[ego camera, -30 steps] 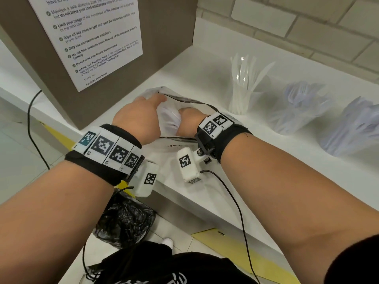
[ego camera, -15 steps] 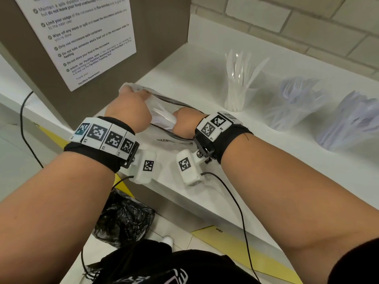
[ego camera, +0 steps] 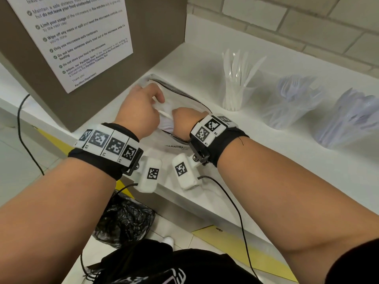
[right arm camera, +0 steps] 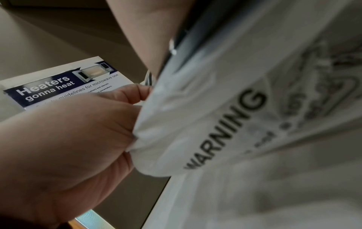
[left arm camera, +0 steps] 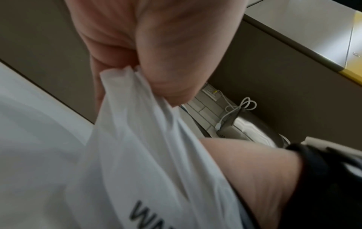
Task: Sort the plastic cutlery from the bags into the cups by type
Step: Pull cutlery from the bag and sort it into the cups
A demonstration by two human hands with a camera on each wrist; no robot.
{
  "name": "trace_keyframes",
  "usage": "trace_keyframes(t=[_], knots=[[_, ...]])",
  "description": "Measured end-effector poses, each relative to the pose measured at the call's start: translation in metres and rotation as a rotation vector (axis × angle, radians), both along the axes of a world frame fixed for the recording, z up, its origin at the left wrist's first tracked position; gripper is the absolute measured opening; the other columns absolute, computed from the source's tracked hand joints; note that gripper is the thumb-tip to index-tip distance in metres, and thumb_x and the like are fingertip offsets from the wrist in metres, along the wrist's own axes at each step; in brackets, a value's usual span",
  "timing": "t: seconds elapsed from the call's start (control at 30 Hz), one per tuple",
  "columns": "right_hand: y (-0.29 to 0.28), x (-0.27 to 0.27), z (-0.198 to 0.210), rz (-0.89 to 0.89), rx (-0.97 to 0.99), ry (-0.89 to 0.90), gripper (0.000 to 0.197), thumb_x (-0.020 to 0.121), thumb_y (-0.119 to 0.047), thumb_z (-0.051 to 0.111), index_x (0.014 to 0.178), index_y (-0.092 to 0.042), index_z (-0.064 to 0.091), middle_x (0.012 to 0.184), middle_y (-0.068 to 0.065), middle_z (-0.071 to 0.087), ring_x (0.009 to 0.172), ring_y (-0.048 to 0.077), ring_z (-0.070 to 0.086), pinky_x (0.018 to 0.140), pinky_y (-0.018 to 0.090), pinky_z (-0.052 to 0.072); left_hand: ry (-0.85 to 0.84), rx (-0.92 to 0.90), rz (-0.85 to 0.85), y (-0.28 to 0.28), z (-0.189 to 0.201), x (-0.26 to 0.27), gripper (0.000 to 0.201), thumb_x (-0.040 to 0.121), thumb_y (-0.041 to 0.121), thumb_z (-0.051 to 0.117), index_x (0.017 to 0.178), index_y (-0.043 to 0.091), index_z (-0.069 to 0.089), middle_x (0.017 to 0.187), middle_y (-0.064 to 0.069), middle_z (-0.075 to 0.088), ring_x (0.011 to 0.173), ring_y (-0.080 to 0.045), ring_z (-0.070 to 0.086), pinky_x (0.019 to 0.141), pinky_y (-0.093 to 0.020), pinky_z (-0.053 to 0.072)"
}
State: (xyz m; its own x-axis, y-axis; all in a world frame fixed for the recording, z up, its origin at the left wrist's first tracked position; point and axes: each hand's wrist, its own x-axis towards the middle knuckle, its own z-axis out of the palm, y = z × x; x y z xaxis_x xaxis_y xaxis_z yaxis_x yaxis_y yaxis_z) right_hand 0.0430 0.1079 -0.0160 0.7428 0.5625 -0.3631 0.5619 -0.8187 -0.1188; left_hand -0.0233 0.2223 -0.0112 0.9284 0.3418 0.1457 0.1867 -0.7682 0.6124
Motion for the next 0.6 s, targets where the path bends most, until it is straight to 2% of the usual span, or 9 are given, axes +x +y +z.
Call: trace_keyframes(t=[0.1,0.2,0.3,0.4,0.5,0.6], knots=[[-0.006,0.0,0.0,0.065,0.048,-0.012,0.033,0.096,-0.016,0.049,0.127,-0.005,0.049,0.127,0.012,0.058,0.116,0.027,0.057,0.076,0.028,0.034,0.013,0.007,-0.02,0.002,0.001,-0.001,0.033,0.08,-0.009,0.042,0.09,0.017,0.059,0.112,-0.01,0.045,0.081,-0.019,0.047,0.075,-0.026,0.036],[-0.009,0.0,-0.001,0.067,0.109,0.034,0.029,0.094,-0.016,0.052,0.121,-0.004,0.049,0.119,0.014,0.06,0.105,0.029,0.059,0.075,0.026,0.037,-0.022,0.022,0.088,0.009,0.003,0.001,0.035,0.079,-0.011,0.043,0.087,0.013,0.068,0.126,-0.012,0.048,0.084,-0.02,0.048,0.075,-0.025,0.036],[-0.016,0.0,0.003,0.064,0.135,0.048,0.029,0.092,-0.015,0.053,0.119,-0.004,0.049,0.11,0.012,0.06,0.093,0.027,0.056,0.075,0.026,0.037,0.067,0.048,0.132,0.014,0.003,0.006,0.045,0.078,-0.012,0.045,0.104,0.015,0.07,0.131,-0.009,0.047,0.1,-0.027,0.057,0.082,-0.028,0.042],[-0.023,-0.002,0.011,0.085,0.178,0.041,0.033,0.092,-0.021,0.054,0.119,-0.003,0.048,0.104,0.012,0.056,0.092,0.027,0.053,0.075,0.025,0.033,0.215,0.122,0.054,0.021,-0.002,0.008,0.058,0.08,-0.009,0.047,0.129,0.019,0.058,0.135,-0.012,0.05,0.111,-0.034,0.057,0.091,-0.033,0.044],[-0.027,-0.002,0.013,0.135,0.243,0.071,0.037,0.091,-0.018,0.056,0.125,-0.005,0.049,0.12,0.014,0.06,0.106,0.029,0.056,0.074,0.021,0.032,0.27,0.178,-0.043,0.029,-0.011,0.01,0.055,0.083,0.001,0.051,0.136,0.019,0.05,0.131,-0.013,0.056,0.11,-0.035,0.058,0.083,-0.031,0.042],[-0.027,-0.002,0.014,0.157,0.348,0.093,0.046,0.086,-0.012,0.061,0.13,-0.012,0.05,0.124,0.01,0.061,0.111,0.027,0.057,0.08,0.02,0.036,0.287,0.19,-0.104,0.032,-0.018,0.009,0.056,0.082,0.011,0.054,0.135,0.028,0.047,0.128,-0.008,0.059,0.103,-0.03,0.061,0.076,-0.028,0.041]])
